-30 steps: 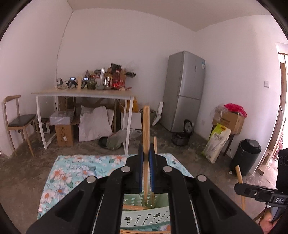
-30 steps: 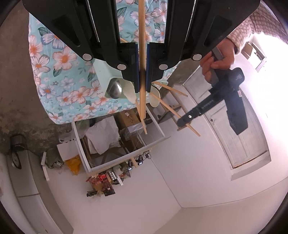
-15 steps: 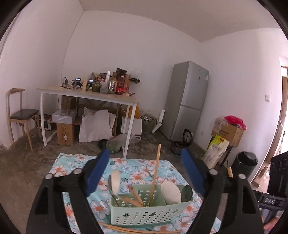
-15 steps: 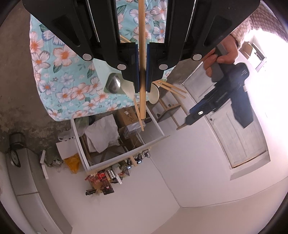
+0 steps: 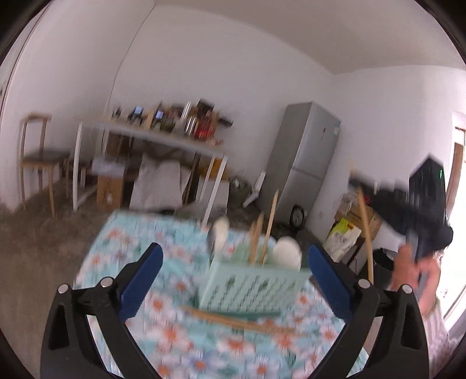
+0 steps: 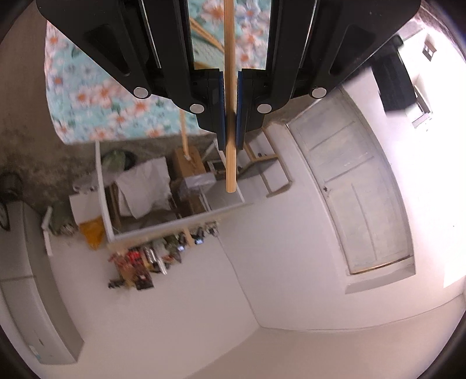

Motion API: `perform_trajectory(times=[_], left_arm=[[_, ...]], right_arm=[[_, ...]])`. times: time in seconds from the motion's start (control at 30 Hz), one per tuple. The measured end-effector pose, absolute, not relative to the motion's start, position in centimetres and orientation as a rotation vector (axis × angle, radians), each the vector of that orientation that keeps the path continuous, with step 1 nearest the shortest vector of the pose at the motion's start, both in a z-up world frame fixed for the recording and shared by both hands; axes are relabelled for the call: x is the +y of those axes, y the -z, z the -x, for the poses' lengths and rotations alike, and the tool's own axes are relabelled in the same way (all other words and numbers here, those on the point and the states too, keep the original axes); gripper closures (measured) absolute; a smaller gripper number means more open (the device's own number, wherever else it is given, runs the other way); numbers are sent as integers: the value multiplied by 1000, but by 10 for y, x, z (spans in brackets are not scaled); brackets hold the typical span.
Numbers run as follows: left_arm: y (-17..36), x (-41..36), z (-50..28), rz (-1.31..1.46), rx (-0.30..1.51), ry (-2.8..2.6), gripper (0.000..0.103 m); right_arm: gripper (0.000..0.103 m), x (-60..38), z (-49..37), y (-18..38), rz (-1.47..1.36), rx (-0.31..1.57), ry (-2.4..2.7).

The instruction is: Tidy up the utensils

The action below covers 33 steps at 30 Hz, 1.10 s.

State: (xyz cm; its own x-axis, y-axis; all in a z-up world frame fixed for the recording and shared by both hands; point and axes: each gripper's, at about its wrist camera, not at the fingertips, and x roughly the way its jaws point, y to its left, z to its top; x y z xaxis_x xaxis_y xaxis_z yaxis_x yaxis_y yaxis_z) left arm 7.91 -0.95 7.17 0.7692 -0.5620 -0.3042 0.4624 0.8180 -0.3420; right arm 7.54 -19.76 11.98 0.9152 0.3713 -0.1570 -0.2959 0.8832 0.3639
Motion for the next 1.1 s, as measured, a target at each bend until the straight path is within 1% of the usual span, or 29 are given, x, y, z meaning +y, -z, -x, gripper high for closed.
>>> perform_trajectory(times=[0.17, 0.27, 0.53, 0.8, 1.1], left_arm=[[-29, 9, -77, 340, 527, 533, 6], [-14, 17, -78, 373, 573, 536, 6], [-8, 36, -78, 398, 555, 542, 6], [3, 51, -83, 438, 569, 535, 6], [7, 55, -86, 456, 574, 535, 6]], right_arm=[[98, -184, -107, -139, -326, 173, -328], [98, -176, -128, -143, -310, 144, -277], [98, -163, -161, -143, -235, 77, -100], [98, -156, -187, -122, -142, 127, -5], [98, -157, -192, -110, -98, 161, 38]])
